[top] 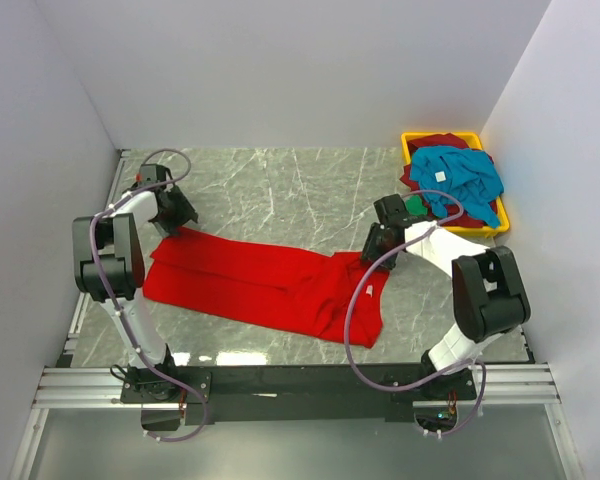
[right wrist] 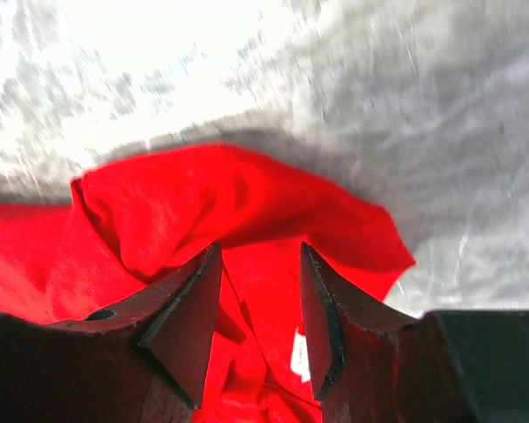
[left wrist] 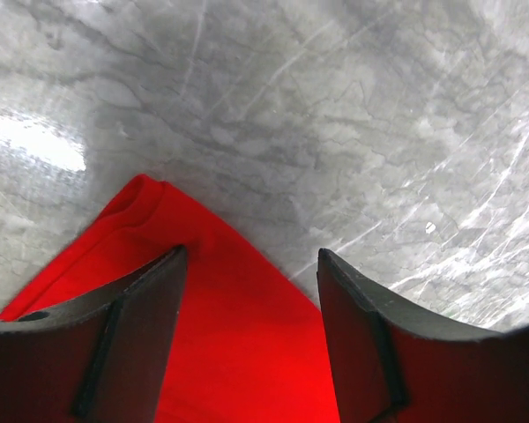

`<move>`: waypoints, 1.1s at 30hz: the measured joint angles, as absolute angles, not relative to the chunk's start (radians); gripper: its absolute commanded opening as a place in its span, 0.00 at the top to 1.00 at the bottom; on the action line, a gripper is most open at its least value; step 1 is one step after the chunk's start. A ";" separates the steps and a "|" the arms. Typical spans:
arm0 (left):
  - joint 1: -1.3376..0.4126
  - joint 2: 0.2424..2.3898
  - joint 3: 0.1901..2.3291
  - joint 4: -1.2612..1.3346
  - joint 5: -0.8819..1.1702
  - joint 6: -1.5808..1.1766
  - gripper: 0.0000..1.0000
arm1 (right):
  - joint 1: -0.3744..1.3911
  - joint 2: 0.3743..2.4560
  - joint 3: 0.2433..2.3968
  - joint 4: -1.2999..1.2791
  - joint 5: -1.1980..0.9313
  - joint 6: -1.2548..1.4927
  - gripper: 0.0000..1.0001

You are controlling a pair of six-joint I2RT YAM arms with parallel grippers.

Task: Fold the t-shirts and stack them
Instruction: Fold the tshirt

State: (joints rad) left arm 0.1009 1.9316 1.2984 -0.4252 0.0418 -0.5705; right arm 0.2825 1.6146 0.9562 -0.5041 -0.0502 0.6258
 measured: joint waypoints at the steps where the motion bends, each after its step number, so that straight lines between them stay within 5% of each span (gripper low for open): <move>1: 0.106 1.933 1.298 -0.423 0.047 -0.570 0.32 | 0.281 1.624 0.965 -0.499 -0.051 0.626 0.52; 14: 0.146 1.942 1.308 -0.413 0.068 -0.565 0.32 | 0.270 1.710 1.007 -0.444 -0.054 0.631 0.55; 27: 0.165 1.941 1.298 -0.390 0.068 -0.561 0.32 | 0.252 1.781 1.068 -0.413 -0.067 0.641 0.95; 33: 0.181 1.939 1.290 -0.374 0.078 -0.561 0.32 | 0.239 1.792 1.079 -0.403 -0.073 0.651 1.00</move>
State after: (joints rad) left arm 0.1810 1.9388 1.2903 -0.3744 0.0776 -0.5606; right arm 0.2386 1.7920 1.0794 -0.4034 -0.0727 0.6514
